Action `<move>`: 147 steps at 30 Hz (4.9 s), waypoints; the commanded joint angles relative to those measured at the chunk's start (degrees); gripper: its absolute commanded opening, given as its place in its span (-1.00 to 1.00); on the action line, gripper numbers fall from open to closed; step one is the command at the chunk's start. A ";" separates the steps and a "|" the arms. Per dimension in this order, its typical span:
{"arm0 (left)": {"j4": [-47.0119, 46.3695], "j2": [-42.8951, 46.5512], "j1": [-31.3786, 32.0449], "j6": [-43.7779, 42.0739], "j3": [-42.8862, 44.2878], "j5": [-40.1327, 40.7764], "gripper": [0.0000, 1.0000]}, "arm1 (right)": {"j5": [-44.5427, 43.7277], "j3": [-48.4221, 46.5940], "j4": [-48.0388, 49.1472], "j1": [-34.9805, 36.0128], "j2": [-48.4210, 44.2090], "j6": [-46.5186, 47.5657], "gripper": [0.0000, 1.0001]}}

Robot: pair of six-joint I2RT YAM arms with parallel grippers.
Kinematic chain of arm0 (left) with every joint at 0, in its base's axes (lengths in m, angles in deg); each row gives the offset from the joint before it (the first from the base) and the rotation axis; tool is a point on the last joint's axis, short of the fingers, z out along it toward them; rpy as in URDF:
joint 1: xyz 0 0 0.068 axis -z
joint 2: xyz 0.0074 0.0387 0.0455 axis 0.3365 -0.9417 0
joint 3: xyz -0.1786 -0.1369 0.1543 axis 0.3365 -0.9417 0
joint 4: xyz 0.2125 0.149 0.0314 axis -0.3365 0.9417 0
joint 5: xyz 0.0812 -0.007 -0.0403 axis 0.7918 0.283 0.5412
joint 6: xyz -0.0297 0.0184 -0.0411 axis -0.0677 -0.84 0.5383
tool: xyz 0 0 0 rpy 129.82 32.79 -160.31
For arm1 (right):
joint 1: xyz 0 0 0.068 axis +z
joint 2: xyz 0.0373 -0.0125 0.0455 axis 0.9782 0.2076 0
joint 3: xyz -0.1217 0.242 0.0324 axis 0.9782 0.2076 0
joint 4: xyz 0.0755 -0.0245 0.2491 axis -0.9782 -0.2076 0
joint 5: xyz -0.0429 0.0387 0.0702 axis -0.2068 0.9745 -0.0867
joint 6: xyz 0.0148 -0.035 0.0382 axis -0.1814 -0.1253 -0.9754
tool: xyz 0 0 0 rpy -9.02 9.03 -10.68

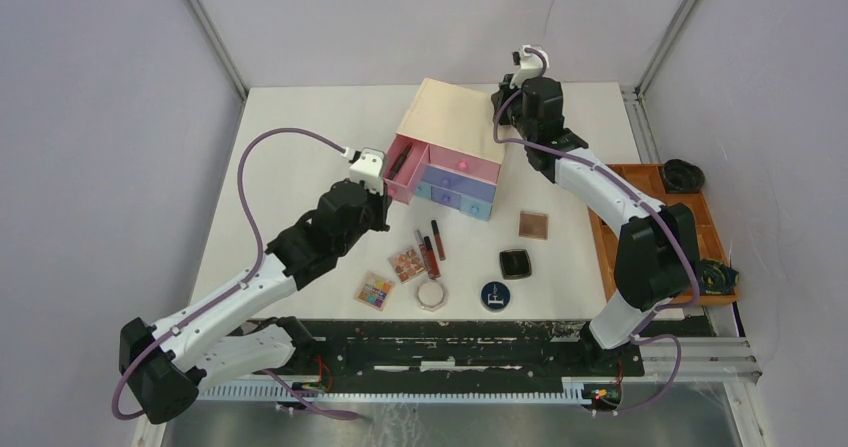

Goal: Organize the makeup
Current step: Close the drawer in the storage box, then open the drawer in the storage box.

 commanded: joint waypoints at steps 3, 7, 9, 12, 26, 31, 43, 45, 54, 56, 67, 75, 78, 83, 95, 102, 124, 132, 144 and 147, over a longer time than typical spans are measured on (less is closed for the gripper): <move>-7.05 -0.62 -0.11 1.27 0.00 2.12 -0.94 | 2.70 3.89 -21.10 0.32 6.05 2.15 -0.99; -9.11 -1.98 -0.11 0.52 0.22 2.06 -0.94 | 3.64 2.98 -21.80 1.01 6.83 3.06 -0.99; -9.80 -2.84 -0.18 0.08 0.52 2.28 -0.94 | 3.69 2.58 -22.42 1.24 7.24 3.50 -0.99; -11.95 -3.78 -0.12 -0.54 0.27 2.60 -0.94 | 3.76 2.22 -22.88 1.70 7.61 3.97 -0.99; -18.03 -10.13 -0.16 -6.22 4.42 4.32 -0.94 | 4.63 -0.69 -25.97 3.75 10.08 6.50 -0.99; -20.50 -12.94 -0.11 -9.25 6.83 5.09 -0.94 | 4.58 -0.82 -26.10 4.08 10.13 6.60 -0.99; -28.85 -19.33 -0.19 -12.64 8.35 6.96 -0.94 | 4.56 -0.95 -25.94 4.26 10.46 6.61 -0.99; -30.95 -19.97 -0.20 -13.20 8.07 7.57 -0.94 | 4.66 -1.01 -25.93 4.27 10.55 6.57 -0.99; -37.91 -24.31 -0.50 -15.15 8.25 9.49 -0.94 | 4.49 -1.07 -25.93 4.27 10.69 6.57 -0.99; -39.18 -25.51 -0.68 -15.69 8.67 9.34 -0.94 | 4.49 -0.93 -25.92 4.32 10.74 6.54 -0.99; -39.00 -27.78 -0.99 -16.84 10.76 10.30 -0.84 | 4.30 -1.37 -25.96 4.29 11.24 6.62 -0.99; -28.45 -22.37 -0.96 -13.26 10.91 6.96 -0.43 | 3.70 -1.51 -26.02 4.29 11.45 6.77 -0.99; -23.87 -18.73 -0.91 -10.61 9.77 3.45 -0.29 | 3.87 -1.79 -26.11 4.27 11.81 6.67 -0.99; -16.79 -13.50 -0.68 -4.92 9.34 -2.52 -0.12 | 3.20 -1.46 -25.93 4.23 11.35 6.66 -0.99; -22.39 -24.25 6.37 4.83 9.75 -8.58 -0.05 | 2.40 -1.48 -26.28 4.34 11.16 6.93 -0.99; -23.70 -28.39 8.31 5.03 13.64 -5.98 0.06 | 2.65 -1.36 -26.22 4.31 11.31 6.75 -0.99; -31.93 -28.38 9.04 0.49 13.21 3.48 0.06 | 2.47 -1.12 -26.05 4.29 11.22 6.54 -0.99; -33.07 -30.09 9.77 -3.80 13.75 8.71 0.05 | 2.46 -0.99 -26.02 4.27 11.00 6.49 -0.99; -35.31 -32.42 9.82 -4.74 13.89 9.48 -0.24 | 2.20 -0.82 -25.93 4.20 10.96 6.62 -0.99; -35.90 -32.73 9.82 -5.22 14.22 9.37 -0.48 | 2.15 -0.80 -25.93 4.28 10.91 6.66 -0.99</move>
